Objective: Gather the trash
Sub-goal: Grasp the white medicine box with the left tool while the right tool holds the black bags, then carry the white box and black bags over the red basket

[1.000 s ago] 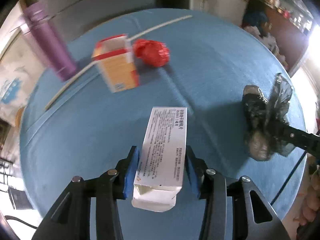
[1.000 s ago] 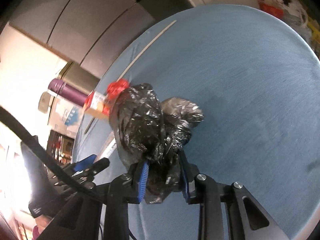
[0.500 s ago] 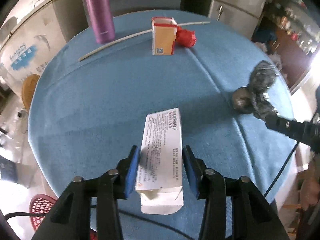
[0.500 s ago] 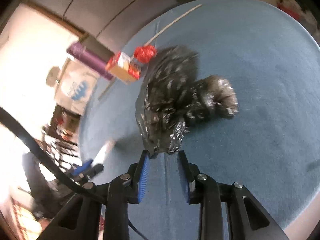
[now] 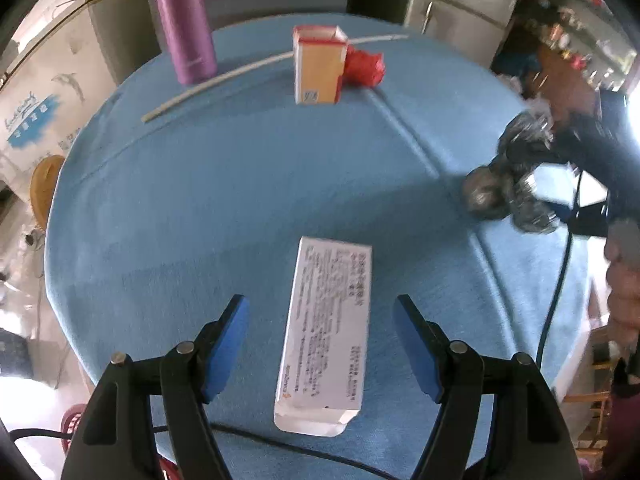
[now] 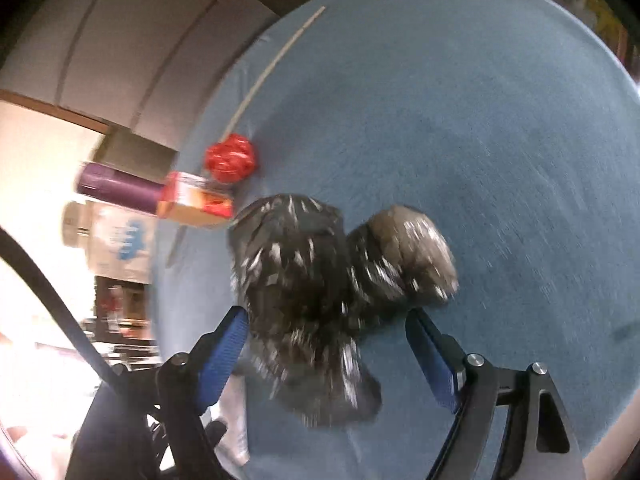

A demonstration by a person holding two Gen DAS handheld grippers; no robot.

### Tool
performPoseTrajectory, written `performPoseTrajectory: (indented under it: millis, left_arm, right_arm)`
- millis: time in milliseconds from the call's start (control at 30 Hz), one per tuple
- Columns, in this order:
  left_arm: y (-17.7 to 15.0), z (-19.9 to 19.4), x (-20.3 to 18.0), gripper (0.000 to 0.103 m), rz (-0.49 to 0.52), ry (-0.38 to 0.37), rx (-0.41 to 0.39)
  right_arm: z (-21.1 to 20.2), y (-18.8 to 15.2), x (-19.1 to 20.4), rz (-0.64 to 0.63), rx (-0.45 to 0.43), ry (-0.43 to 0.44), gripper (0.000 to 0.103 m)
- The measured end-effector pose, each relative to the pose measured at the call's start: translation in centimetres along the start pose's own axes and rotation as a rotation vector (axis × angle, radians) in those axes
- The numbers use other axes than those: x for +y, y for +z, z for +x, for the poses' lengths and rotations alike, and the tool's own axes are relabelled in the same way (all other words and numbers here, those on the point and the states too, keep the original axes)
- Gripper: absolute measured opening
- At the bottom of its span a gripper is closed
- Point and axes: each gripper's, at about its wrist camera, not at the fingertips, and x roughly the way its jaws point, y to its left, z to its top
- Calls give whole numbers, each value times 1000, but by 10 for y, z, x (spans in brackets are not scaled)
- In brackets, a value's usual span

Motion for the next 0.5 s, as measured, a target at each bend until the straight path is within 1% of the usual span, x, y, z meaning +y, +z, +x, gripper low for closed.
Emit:
performPoseTrajectory:
  millis: [33,100,133,167,200,233,267,300,333,500]
  left_arm:
    - [-1,2,-1,74,1,11,8]
    - [-4,7,0,74,-7,24,19]
    - [-5,9,2,74,-19,22,26]
    - [-6,12,3,73,-30,21,30]
    - [-7,13,4,66,-37,19,33]
    - [-8,16,5,53,-48,10,40]
    - [-10,16,6,51,-53,16,30]
    - [-10,15,6,49,-50,20,21]
    - [-11,15,7,49,-53,17,13]
    - [-18,9,12,48,-91,38,-21]
  right_arm:
    - [3,1,5,-18,-10,-42,83]
    - [13,1,24,-103,-53,-149,81]
    - [20,1,32,-145,-61,-202,69]
    - [27,1,37,-172,-52,-227,51]
    - [32,-1,41,-201,-53,-244,50]
    - [34,-4,49,-261,-95,-288,43]
    - [38,-7,53,-300,-96,-306,42]
    - [39,-10,55,-318,-107,-311,42]
    - [38,-13,55,-324,-115,-305,41]
    - [20,-31,45,-342,-130,-209,40]
